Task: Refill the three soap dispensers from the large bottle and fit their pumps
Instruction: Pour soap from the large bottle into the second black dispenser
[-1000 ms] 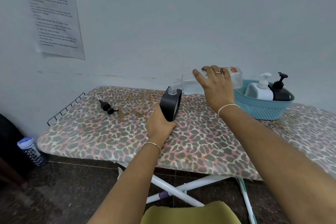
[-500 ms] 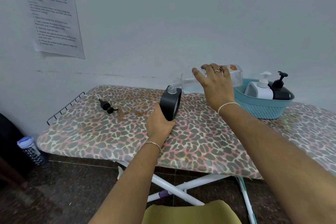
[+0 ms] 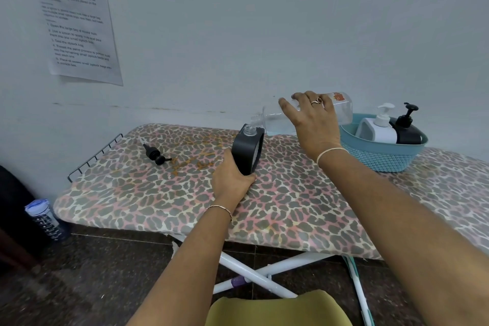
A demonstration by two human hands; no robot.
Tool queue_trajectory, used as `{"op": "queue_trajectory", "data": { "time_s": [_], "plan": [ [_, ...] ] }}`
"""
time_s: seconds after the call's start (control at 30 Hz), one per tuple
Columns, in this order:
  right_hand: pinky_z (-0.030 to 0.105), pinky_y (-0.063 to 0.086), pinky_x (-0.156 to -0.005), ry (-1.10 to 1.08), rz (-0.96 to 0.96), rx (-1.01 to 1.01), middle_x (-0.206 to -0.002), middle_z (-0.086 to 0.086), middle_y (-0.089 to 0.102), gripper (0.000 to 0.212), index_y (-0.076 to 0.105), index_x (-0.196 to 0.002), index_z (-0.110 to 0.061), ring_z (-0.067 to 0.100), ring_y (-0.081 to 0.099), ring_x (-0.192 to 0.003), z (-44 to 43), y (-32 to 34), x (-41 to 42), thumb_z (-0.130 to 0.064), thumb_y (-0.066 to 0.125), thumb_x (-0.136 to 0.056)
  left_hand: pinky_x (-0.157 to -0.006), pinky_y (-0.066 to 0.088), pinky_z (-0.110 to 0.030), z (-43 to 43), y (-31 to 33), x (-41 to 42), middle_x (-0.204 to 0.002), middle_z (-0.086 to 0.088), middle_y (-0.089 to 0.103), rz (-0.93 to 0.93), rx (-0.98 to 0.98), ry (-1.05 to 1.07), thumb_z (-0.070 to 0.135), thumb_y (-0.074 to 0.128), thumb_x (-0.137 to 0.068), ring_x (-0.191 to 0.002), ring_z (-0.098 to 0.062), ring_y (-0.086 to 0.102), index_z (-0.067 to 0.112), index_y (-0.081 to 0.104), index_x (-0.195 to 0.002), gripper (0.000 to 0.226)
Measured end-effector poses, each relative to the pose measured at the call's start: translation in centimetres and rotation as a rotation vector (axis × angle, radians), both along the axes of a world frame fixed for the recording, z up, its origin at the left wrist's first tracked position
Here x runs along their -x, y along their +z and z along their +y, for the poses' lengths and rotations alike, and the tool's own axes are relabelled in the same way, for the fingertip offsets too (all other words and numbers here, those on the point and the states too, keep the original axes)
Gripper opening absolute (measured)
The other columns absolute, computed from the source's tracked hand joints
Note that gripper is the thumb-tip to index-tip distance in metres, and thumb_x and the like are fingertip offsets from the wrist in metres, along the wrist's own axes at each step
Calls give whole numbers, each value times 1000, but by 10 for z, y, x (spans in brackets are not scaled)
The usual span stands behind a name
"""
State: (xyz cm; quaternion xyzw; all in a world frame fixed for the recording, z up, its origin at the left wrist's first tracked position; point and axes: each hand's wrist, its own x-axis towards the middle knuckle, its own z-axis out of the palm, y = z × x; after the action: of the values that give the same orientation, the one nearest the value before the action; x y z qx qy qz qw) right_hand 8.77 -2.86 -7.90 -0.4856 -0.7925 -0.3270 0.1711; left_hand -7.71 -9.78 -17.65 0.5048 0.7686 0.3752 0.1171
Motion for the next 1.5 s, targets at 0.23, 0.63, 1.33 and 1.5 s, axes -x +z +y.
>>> {"op": "queue_trajectory", "data": {
  "time_s": [0.23,0.63,1.33,1.5],
  "plan": [
    [47,39,-96,-5,-21,-11,-123,15,58,79,51,-130,-18,34,53,-113,1,1,-1,12,70,-60,-79,46,-31,1,1,4,-124,-3,60,-26,6,-33,31,83,-69,-111,-25,59,18,43,-125,70],
    [45,41,-94,-5,-45,-41,-118,15,60,78,55,-126,-18,33,56,-109,1,4,0,12,70,-55,-86,49,-36,1,1,10,-127,-2,60,-58,7,-74,29,85,-66,-113,-25,58,20,42,-129,77],
    [47,37,-98,-1,-92,-34,-123,16,57,77,49,-131,-17,35,52,-115,1,8,-1,11,68,-62,-92,49,-41,6,-2,18,-131,-1,58,-56,29,-105,33,86,-66,-116,-26,58,22,39,-136,85],
    [47,33,-102,7,-104,-30,-128,17,53,77,44,-135,-18,35,48,-119,0,10,-1,10,67,-67,-91,51,-44,5,-1,18,-129,-2,60,-54,33,-100,34,86,-65,-110,-27,61,22,39,-136,87]
  ]
}}
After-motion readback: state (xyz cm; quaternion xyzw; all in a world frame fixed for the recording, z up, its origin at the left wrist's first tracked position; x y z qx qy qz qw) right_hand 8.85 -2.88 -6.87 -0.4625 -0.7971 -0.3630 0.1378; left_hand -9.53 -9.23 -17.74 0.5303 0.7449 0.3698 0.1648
